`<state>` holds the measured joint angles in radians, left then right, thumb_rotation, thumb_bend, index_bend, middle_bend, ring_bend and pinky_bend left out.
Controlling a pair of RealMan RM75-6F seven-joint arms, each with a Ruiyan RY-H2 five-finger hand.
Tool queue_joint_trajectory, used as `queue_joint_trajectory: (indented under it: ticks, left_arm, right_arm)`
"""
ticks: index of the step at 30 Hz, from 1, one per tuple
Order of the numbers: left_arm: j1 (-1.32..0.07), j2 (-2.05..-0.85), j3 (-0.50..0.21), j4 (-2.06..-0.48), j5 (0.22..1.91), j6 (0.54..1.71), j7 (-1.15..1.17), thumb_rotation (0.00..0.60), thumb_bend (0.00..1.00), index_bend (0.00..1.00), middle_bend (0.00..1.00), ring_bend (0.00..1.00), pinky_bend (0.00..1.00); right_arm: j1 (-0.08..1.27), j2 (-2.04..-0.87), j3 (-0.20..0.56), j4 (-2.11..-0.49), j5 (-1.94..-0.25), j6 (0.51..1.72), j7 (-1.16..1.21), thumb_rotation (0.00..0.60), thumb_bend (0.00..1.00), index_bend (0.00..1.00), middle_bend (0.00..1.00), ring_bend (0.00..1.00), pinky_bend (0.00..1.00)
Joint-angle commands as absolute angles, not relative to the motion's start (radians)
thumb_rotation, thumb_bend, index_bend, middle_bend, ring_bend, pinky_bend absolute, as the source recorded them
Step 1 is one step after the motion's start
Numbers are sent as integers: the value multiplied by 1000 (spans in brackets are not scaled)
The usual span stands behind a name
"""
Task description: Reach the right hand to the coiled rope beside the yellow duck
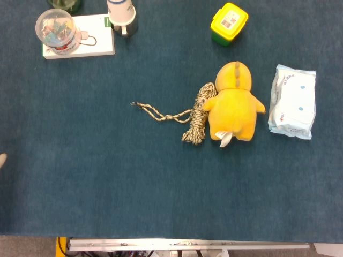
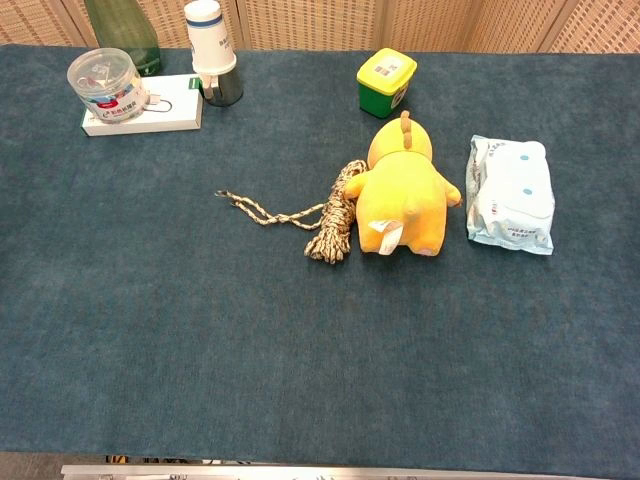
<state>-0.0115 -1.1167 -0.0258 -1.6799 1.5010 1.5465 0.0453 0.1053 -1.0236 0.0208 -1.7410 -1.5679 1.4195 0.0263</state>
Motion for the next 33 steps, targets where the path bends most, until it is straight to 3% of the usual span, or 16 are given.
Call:
queue_joint_trajectory:
  ticks: [1,18,33]
  left_arm:
    - [-12,-1118,-26,-1679,1499,1544,46,600,136,147,149,157,52]
    - [-9,-1115,-24,-1684,1503,1547,42,600,136,147,149,158,52]
    - [6,-1112,-18,-1683,1513,1569,30,600,136,147,149,157,52]
  right_arm:
    - [106,-1024,21,-1741,-1564,1417,25,365,0,77,90,0,0]
    - [187,-1019,37,-1772,-1601,1333,37,365,0,77,90,0,0]
    - [417,-1127,92,-1787,-1604,1073,-20,345,0,77,90,0,0]
